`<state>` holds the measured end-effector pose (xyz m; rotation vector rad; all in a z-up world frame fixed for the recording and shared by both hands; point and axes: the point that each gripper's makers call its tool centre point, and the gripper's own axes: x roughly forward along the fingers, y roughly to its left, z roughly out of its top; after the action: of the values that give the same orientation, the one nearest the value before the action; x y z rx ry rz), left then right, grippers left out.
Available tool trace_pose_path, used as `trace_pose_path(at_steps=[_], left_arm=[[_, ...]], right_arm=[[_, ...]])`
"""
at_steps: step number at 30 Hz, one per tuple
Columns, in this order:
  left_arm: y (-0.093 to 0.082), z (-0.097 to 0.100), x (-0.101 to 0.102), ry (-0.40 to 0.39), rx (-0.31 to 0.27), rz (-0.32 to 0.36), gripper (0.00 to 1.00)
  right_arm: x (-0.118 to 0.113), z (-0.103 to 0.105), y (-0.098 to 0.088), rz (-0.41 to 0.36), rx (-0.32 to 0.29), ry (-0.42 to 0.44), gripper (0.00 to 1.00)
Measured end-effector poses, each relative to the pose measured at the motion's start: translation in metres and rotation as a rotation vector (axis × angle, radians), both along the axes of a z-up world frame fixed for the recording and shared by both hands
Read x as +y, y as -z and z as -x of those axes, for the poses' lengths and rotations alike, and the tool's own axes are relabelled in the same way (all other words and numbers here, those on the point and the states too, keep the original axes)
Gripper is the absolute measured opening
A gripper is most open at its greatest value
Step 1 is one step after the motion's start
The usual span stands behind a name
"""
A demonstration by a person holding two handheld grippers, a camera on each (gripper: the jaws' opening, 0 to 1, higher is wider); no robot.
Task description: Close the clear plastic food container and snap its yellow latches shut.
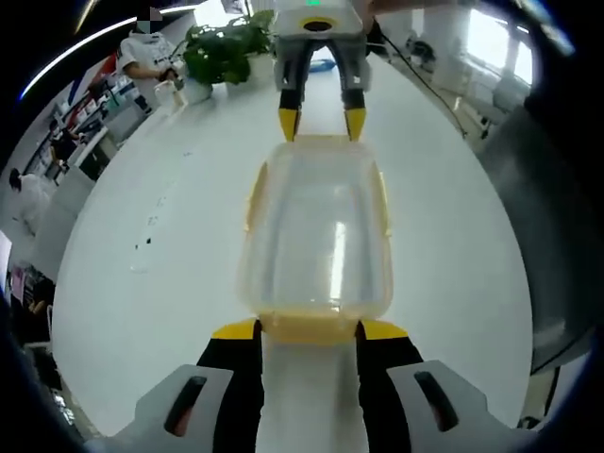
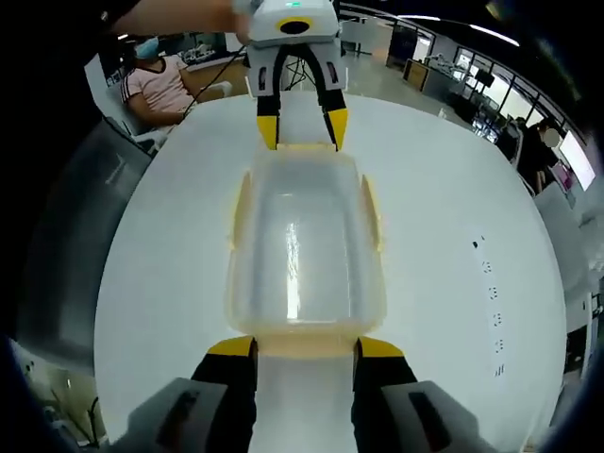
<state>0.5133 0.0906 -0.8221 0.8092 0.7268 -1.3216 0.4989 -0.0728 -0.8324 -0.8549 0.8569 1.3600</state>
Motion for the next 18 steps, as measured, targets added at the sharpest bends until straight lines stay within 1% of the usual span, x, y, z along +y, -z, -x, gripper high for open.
trace_pose_path(at_steps=[3,4,6,9,12,15,17,18], left_arm=[[0.000,0.003,0.001,-0.004,-0.007,0.004,0.36],[-0.001,0.003,0.001,0.002,-0.030,0.003,0.36],[-0.002,0.005,0.001,0.003,-0.049,0.006,0.36],[-0.002,0.008,0.003,0.001,-0.055,0.018,0.34],[-0.002,0.009,0.002,-0.003,-0.044,0.027,0.34],[-0.001,0.013,0.002,-0.013,-0.007,0.033,0.35],[-0.001,0.013,0.003,-0.012,-0.011,0.036,0.35],[0.000,0.013,0.003,-0.017,-0.001,0.041,0.35]], right_arm=[[0.001,0.002,0.001,-0.011,0.000,-0.004,0.37],[0.002,0.005,0.001,-0.015,-0.004,-0.006,0.37],[0.002,0.006,0.001,-0.024,-0.007,-0.001,0.37],[0.002,0.009,0.001,-0.046,-0.015,0.005,0.37],[0.003,0.009,0.001,-0.053,-0.012,-0.003,0.37],[0.003,0.010,0.001,-0.050,0.000,-0.017,0.38],[0.003,0.009,0.001,-0.046,-0.001,-0.023,0.38],[0.003,0.009,0.002,-0.047,-0.001,-0.025,0.38]])
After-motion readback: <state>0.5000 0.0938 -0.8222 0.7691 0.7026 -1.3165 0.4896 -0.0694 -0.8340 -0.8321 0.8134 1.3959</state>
